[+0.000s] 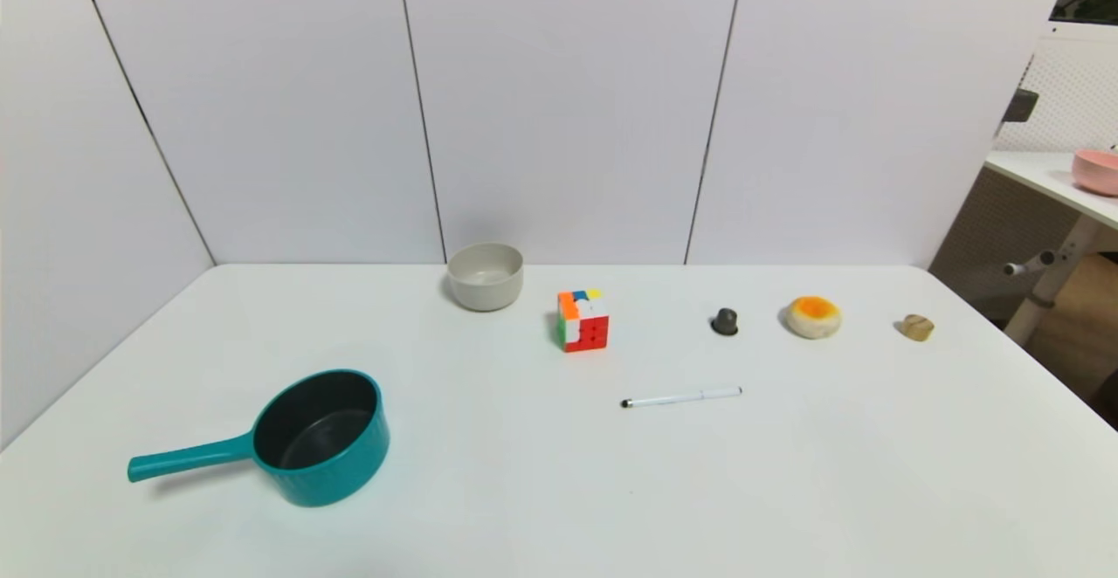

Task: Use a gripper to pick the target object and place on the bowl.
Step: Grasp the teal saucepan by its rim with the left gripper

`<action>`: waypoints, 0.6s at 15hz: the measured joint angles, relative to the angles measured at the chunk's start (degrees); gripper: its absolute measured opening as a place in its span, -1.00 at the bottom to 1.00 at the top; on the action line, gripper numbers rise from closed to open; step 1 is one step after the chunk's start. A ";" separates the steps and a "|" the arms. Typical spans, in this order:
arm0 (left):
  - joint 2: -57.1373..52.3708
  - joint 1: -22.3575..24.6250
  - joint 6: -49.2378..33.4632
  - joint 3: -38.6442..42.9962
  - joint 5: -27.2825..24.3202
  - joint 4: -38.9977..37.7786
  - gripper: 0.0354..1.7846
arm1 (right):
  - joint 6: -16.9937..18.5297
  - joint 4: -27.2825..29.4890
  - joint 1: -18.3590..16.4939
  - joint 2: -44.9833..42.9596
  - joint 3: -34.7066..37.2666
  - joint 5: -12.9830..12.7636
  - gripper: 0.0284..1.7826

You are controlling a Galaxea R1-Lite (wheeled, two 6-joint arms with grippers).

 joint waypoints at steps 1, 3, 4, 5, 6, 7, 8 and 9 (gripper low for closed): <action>0.00 0.00 -0.02 0.00 0.00 0.00 0.98 | 0.00 -0.02 0.00 0.00 0.00 0.00 0.97; 0.00 0.00 -0.02 0.00 0.00 0.00 0.98 | 0.00 -0.02 0.00 0.00 0.00 0.02 0.97; 0.00 0.00 0.02 0.00 0.00 0.00 0.98 | 0.00 -0.02 0.00 0.00 0.00 -0.02 0.97; 0.00 0.00 0.28 0.00 0.00 0.00 0.98 | 0.00 -0.02 0.00 0.00 0.00 0.00 0.97; 0.02 0.00 0.66 -0.11 0.07 0.02 0.98 | 0.00 -0.02 0.00 0.00 0.00 0.00 0.97; 0.33 0.00 1.18 -1.07 0.05 0.33 0.98 | 0.00 -0.02 0.00 0.00 0.00 -0.02 0.97; 1.45 0.00 1.73 -3.35 0.07 1.01 0.98 | 0.00 0.00 0.00 0.00 0.00 0.00 0.97; 3.08 -0.02 2.47 -6.34 0.07 2.41 0.98 | 0.00 -0.02 0.00 0.00 0.00 0.00 0.97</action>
